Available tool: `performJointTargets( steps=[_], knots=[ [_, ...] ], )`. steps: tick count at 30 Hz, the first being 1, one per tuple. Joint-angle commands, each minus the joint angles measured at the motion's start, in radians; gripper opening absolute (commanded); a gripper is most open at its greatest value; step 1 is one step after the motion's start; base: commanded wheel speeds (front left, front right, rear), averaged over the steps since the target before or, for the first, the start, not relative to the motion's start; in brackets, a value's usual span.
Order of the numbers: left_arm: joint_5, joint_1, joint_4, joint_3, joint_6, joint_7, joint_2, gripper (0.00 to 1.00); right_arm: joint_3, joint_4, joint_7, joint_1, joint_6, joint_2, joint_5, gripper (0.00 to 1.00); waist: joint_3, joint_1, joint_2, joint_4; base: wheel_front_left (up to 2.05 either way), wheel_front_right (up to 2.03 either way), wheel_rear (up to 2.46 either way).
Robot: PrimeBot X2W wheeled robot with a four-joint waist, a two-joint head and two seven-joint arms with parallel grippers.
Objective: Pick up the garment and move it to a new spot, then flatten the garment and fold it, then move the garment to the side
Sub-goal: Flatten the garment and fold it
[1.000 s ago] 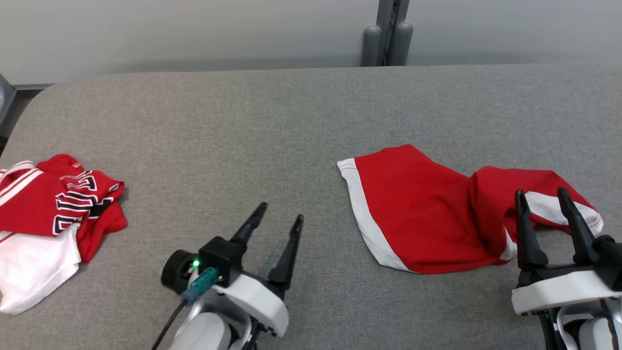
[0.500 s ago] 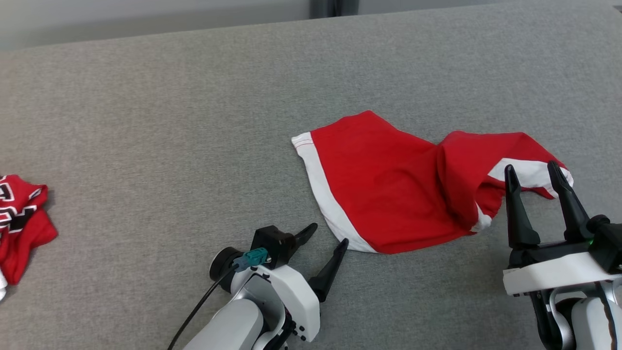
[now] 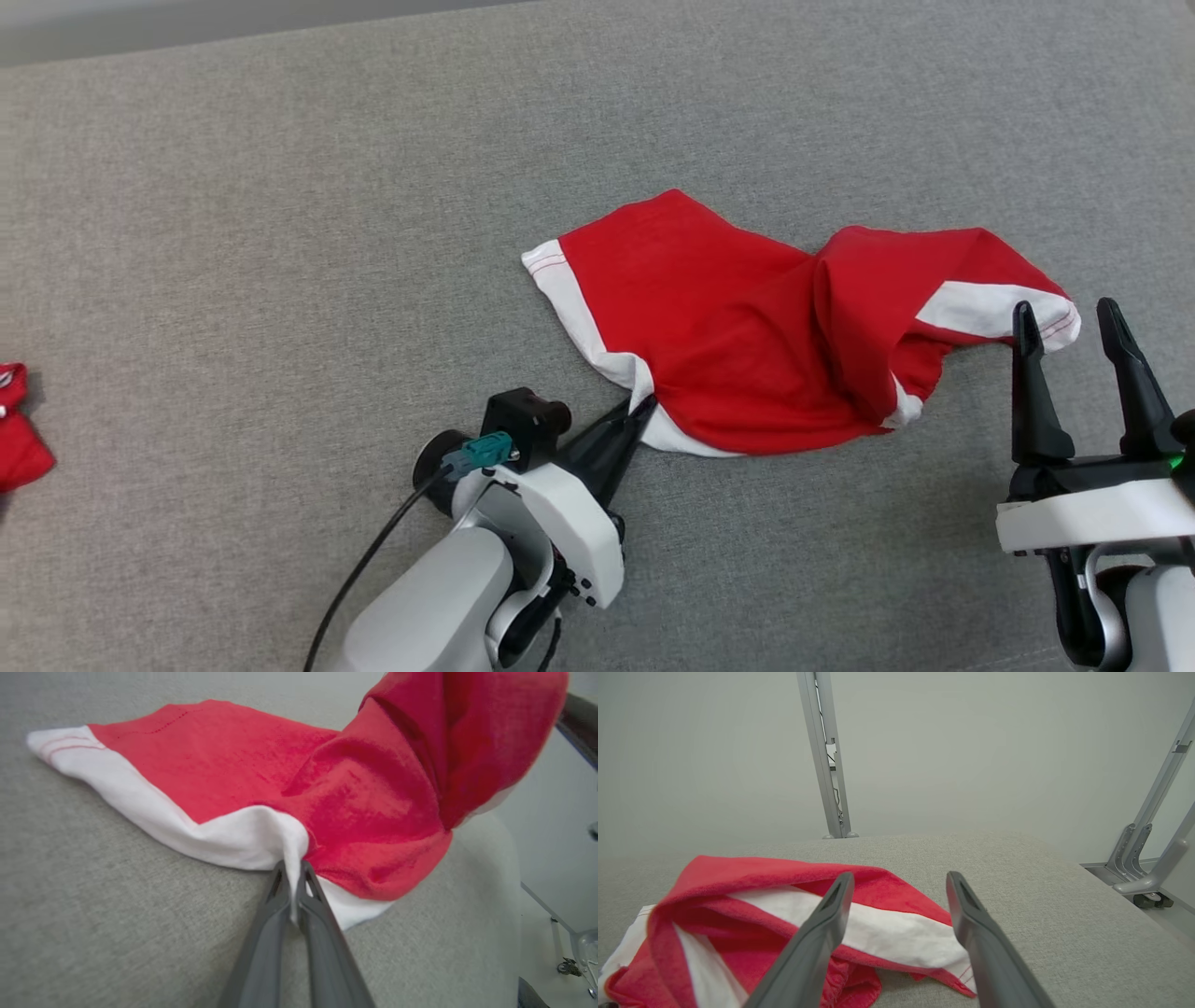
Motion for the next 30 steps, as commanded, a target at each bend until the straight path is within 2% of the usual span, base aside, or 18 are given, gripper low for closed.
performJointTargets(
  steps=[1, 6, 9, 10, 17, 23, 24, 25, 27, 29, 30],
  knots=[
    [-0.013, 0.011, -0.009, 0.021, 0.008, -0.013, 0.037, 0.00, -0.013, 0.004, -0.009, 0.002, 0.000, -0.002, 0.004, 1.00, -0.007, 0.0000, -0.0001, 0.019, 0.00, 0.00, 0.00],
    [-0.047, 0.071, -0.127, 0.066, 0.035, -0.009, 0.106, 0.00, -0.032, 0.017, -0.012, 0.006, 0.000, -0.002, 0.007, 1.00, -0.025, 0.0000, -0.0001, 0.062, 0.00, 0.00, 0.00],
    [-0.074, 0.119, -0.218, 0.101, 0.068, 0.011, 0.161, 0.00, -0.033, 0.024, -0.010, 0.007, 0.000, -0.001, 0.008, 1.00, -0.034, 0.0000, -0.0001, 0.086, 0.00, 0.00, 0.00],
    [-0.074, 0.119, -0.218, 0.101, 0.068, 0.011, 0.161, 0.00, -0.033, 0.024, -0.010, 0.007, 0.000, -0.001, 0.008, 1.00, -0.034, 0.0000, -0.0001, 0.086, 0.00, 0.00, 0.00],
    [-0.120, 0.222, -0.394, 0.188, 0.158, 0.057, 0.290, 0.00, -0.030, 0.031, -0.004, 0.007, 0.000, -0.001, 0.011, 1.00, -0.046, 0.0000, -0.0001, 0.129, 0.00, 0.00, 0.00],
    [-0.138, 0.281, -0.450, 0.248, 0.210, 0.070, 0.371, 0.00, -0.017, 0.047, -0.006, -0.004, 0.000, -0.002, 0.013, 1.00, -0.062, 0.0000, -0.0001, 0.141, 0.00, 0.00, 0.00],
    [-0.156, 0.292, -0.442, 0.247, 0.205, 0.083, 0.368, 0.71, -0.014, 0.050, -0.007, -0.004, 0.000, -0.002, 0.013, 1.00, -0.066, 0.0000, -0.0001, 0.140, 0.00, 0.00, 0.00],
    [-0.178, 0.299, -0.438, 0.250, 0.194, 0.086, 0.356, 1.00, -0.011, 0.053, -0.007, -0.003, 0.000, -0.002, 0.012, 1.00, -0.071, 0.0000, -0.0001, 0.140, 0.00, 0.00, 0.00],
    [-0.158, 0.286, -0.423, 0.259, 0.205, 0.061, 0.367, 1.00, -0.003, 0.058, -0.008, 0.001, 0.000, -0.002, 0.000, 1.00, -0.081, 0.0000, -0.0001, 0.139, 0.00, 0.00, 0.00],
    [-0.148, 0.292, -0.400, 0.257, 0.222, 0.038, 0.354, 1.00, 0.003, 0.065, -0.006, 0.004, 0.000, -0.001, -0.002, 1.00, -0.094, 0.0000, -0.0001, 0.138, 0.00, 0.00, 0.00],
    [-0.128, 0.293, -0.390, 0.262, 0.240, 0.016, 0.353, 1.00, 0.008, 0.066, -0.006, 0.005, 0.000, -0.001, -0.002, 1.00, -0.101, 0.0000, -0.0001, 0.137, 0.00, 0.00, 0.00]
  ],
)
